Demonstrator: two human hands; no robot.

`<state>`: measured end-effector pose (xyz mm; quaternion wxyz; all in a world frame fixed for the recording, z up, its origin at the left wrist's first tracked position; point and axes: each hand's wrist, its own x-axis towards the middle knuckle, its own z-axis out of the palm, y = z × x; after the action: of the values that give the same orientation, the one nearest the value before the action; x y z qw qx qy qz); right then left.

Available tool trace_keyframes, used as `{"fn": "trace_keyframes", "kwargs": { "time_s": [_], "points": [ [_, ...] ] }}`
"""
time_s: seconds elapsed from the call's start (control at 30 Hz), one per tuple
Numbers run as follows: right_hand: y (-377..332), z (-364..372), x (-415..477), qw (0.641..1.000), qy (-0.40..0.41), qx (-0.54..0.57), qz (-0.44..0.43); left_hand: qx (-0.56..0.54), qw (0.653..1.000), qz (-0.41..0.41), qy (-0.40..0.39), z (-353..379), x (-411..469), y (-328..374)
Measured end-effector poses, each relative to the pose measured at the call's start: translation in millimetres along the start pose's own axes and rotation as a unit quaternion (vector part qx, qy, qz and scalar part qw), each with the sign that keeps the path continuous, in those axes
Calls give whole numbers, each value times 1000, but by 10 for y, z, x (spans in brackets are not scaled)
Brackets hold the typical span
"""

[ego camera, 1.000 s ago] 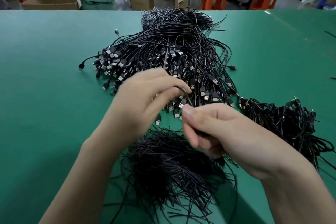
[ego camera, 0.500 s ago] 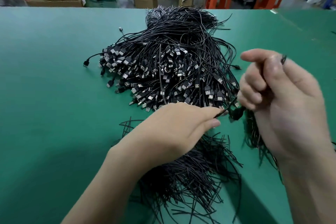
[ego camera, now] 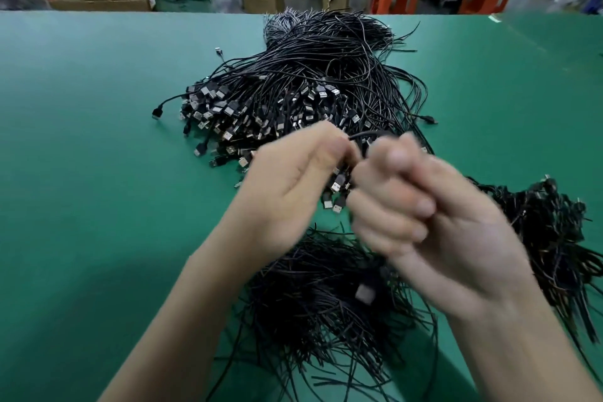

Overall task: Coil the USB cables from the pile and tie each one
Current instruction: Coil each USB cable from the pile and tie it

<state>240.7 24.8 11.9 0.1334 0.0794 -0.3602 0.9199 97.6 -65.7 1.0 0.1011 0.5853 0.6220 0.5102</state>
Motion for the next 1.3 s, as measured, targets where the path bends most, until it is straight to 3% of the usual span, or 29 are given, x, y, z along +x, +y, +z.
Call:
{"fn": "trace_keyframes", "kwargs": {
  "time_s": [0.07,0.13,0.23,0.3,0.33,0.37,0.4,0.5,0.53,0.6,0.7,0.8,0.87,0.97,1.07,1.1,1.13,1.2,1.23,1.3],
  "points": [
    [-73,-23,-14,993,67,-20,-97,-4,993,-33,-112,77,-43,20],
    [-124,-77,-51,949,165,-184,-194,32,981,-55,-185,136,-51,30],
    [-143,-180,-89,804,244,-484,-245,118,979,4,-163,103,-26,57],
    [-123,-226,-104,714,262,-622,-186,131,985,37,-108,4,1,77],
    [-108,-239,-107,697,259,-655,-134,126,988,52,-76,-55,7,79],
    [-92,-247,-110,709,244,-658,-71,113,991,62,-43,-109,12,66],
    [-71,-243,-103,745,214,-632,-4,93,993,66,-11,-157,12,48],
    [-18,-151,-82,900,82,-405,135,20,998,44,48,-189,14,-17],
    [-6,-122,-77,938,39,-315,136,-11,999,28,45,-157,12,-19],
    [11,-98,-61,978,-19,-194,78,-51,999,1,9,-49,-4,5],
    [-18,-109,-36,980,62,-179,-61,-7,996,-36,-84,98,-31,40],
    [-63,-159,-34,919,177,-312,-161,86,983,-42,-155,168,-36,21],
    [-76,-198,-54,826,232,-483,-175,147,973,-16,-176,163,-31,38],
    [-60,-235,-70,668,265,-688,-105,213,965,40,-150,33,-7,41],
    [-8,-259,-71,604,236,-761,8,213,970,58,-99,-137,-9,25],
    [3,-260,-68,607,221,-763,26,190,978,48,-76,-187,-12,16],
    [5,-266,-64,644,203,-737,39,156,986,35,-53,-222,-16,6],
    [-6,-264,-78,776,142,-610,76,80,997,7,-17,-260,-23,-6],
    [-7,-257,-92,824,106,-547,100,54,999,-4,-5,-269,-21,-8],
    [11,-263,-117,858,45,-491,145,33,999,-16,1,-281,-25,-8]
  ]
}}
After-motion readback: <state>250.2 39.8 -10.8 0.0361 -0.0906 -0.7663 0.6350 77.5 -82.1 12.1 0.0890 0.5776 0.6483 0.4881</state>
